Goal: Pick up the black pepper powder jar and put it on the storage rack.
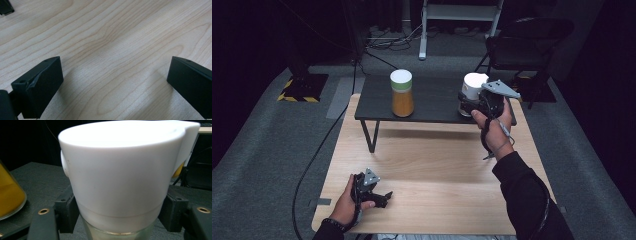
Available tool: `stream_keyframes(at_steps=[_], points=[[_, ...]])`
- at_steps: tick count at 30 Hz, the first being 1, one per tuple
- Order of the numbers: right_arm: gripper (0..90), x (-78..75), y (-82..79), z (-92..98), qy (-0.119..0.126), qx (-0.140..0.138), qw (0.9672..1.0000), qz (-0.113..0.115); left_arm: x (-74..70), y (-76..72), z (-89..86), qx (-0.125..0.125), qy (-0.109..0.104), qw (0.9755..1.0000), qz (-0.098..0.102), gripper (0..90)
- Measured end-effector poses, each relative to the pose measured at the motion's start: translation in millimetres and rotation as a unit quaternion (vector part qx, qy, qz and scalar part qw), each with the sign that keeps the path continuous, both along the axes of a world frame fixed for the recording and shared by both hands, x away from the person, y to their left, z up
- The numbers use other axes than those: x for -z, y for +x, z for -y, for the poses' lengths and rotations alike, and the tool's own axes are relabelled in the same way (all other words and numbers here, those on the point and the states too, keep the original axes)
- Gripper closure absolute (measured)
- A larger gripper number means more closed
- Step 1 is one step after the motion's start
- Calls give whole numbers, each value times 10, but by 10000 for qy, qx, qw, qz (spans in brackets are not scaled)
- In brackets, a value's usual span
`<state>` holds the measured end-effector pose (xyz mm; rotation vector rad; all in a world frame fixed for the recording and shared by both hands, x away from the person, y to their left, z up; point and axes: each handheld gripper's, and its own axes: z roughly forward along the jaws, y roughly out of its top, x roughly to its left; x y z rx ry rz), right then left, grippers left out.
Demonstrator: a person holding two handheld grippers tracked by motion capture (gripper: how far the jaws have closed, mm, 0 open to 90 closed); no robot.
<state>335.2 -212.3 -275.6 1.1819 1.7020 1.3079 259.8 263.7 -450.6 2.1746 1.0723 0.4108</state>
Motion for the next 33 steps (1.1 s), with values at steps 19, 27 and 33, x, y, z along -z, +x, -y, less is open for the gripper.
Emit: stream_keyframes(at_steps=[19,27,33], points=[[286,76,27,41,212,26,9998,-39,2,0,-2,15,0,10000,10,4],[236,68,33,56,279,51,9996,-73,1,0,-2,17,4,10000,12,4],[199,68,29,44,208,100,9997,-47,2,-1,-2,13,-1,10000,10,4]])
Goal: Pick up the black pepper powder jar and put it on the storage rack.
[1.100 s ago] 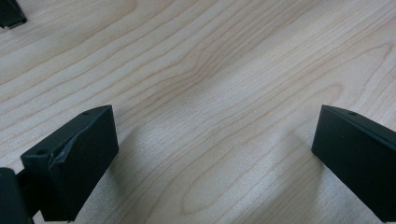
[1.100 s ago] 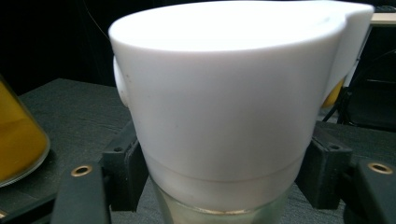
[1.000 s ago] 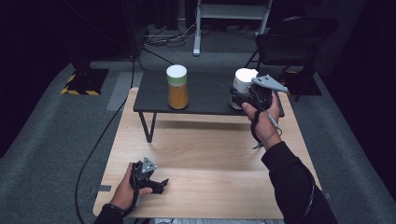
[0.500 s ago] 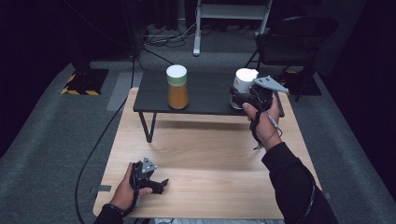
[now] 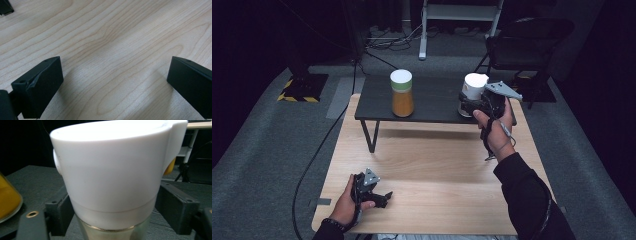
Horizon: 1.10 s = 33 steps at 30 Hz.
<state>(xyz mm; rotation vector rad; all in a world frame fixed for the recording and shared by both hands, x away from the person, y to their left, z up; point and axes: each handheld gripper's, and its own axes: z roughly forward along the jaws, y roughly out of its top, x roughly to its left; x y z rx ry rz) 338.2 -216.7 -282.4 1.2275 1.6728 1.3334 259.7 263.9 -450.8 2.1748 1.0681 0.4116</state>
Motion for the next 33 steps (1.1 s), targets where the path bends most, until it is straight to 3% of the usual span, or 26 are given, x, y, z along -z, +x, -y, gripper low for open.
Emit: stream_keyframes(at_steps=[5,11,33], points=[[151,-3,-11,-23,-73,77,9999,6,4,-3,-4,14,-10,10000,9,5],[49,-21,-41,3,-328,27,9995,-1,4,-2,-4,13,-11,10000,7,4],[39,254,-381,41,-811,-47,9953,519,4,-2,-4,15,-9,10000,7,4]])
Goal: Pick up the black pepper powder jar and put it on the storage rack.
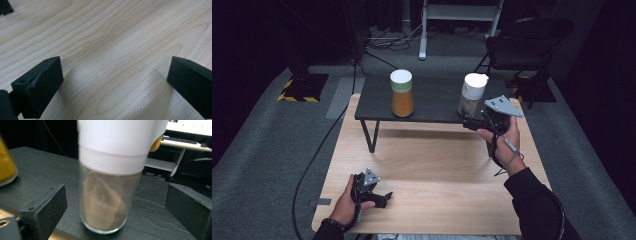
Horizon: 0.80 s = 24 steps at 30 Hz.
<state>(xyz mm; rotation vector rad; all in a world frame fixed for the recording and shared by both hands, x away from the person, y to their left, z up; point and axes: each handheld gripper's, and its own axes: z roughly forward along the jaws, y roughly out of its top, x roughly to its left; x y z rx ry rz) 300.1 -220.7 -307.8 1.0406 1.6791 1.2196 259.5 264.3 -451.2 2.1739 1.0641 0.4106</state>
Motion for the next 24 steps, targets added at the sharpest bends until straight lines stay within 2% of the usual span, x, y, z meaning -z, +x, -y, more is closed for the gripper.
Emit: stream_keyframes(at_steps=[6,14,24], points=[[40,84,-81,6,-76,-63,9999,59,0,0,0,0,-1,10000,0,5],[40,272,-222,22,-295,-151,9993,184,0,0,0,1,1,10000,0,4],[40,489,-402,136,-446,-441,9976,280,0,0,0,1,0,10000,1,4]])
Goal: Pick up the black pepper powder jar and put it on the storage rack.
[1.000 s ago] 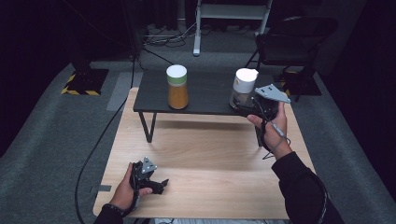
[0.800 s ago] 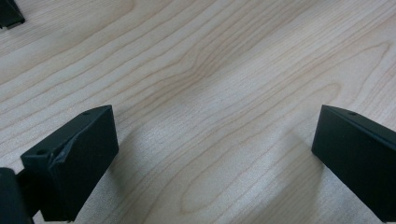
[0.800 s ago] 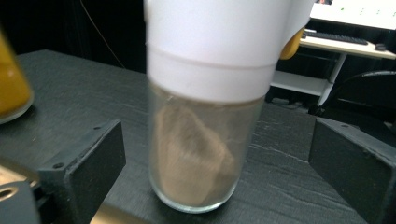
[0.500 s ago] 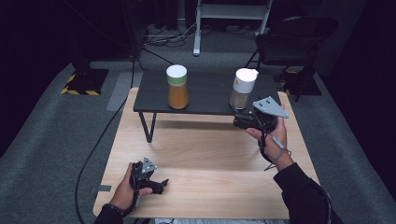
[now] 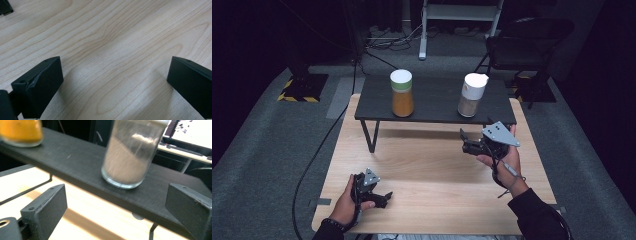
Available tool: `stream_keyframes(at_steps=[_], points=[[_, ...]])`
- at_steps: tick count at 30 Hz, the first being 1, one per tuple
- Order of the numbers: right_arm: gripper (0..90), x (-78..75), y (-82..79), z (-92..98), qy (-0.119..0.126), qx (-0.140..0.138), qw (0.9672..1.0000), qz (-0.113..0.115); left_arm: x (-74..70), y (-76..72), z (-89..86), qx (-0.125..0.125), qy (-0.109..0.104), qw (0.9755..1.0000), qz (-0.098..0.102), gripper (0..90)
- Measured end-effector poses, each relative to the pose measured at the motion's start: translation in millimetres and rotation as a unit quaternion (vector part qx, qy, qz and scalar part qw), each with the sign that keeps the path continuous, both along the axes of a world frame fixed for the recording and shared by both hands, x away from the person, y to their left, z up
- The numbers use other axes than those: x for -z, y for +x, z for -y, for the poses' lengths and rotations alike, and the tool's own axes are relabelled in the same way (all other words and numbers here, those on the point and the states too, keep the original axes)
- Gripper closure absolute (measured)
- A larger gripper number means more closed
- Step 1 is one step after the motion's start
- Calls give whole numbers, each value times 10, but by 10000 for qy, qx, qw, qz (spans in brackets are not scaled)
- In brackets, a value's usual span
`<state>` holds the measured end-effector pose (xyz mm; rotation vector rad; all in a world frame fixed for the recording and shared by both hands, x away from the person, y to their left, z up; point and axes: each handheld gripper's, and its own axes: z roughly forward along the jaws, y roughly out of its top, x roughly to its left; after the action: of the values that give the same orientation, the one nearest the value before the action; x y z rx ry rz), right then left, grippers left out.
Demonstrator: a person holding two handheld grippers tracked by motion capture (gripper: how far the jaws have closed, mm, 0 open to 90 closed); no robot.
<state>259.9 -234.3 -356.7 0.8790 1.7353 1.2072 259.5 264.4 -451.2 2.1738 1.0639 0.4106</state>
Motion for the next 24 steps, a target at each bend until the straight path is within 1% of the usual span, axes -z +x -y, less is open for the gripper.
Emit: stream_keyframes(at_steps=[3,6,7,9,10,11,14,17,19,21,24], points=[[40,84,-56,19,-45,-90,9999,-37,0,0,-1,2,0,10000,2,4],[39,178,-115,12,-210,-141,9997,-7,1,0,0,2,-2,10000,2,4],[39,223,-141,12,-276,-179,9995,-36,1,0,0,0,-2,10000,2,4],[39,281,-174,10,-362,-199,9991,-33,0,0,0,1,-2,10000,1,4],[39,281,-174,10,-362,-199,9991,-33,0,0,0,-1,-1,10000,-1,4],[39,337,-200,12,-431,-220,9988,-42,0,0,0,1,-2,10000,1,4],[38,407,-230,14,-548,-260,9981,-88,0,0,0,2,0,10000,3,4],[37,480,-257,27,-557,-327,9978,-156,0,0,0,0,0,10000,-1,4],[37,545,-278,24,-628,-345,9973,-166,1,0,0,2,-1,10000,3,4],[35,600,-286,33,-670,-388,9967,-250,0,0,0,2,0,10000,2,4],[28,677,-306,31,-819,-449,9951,-320,0,0,0,3,0,10000,2,4]])
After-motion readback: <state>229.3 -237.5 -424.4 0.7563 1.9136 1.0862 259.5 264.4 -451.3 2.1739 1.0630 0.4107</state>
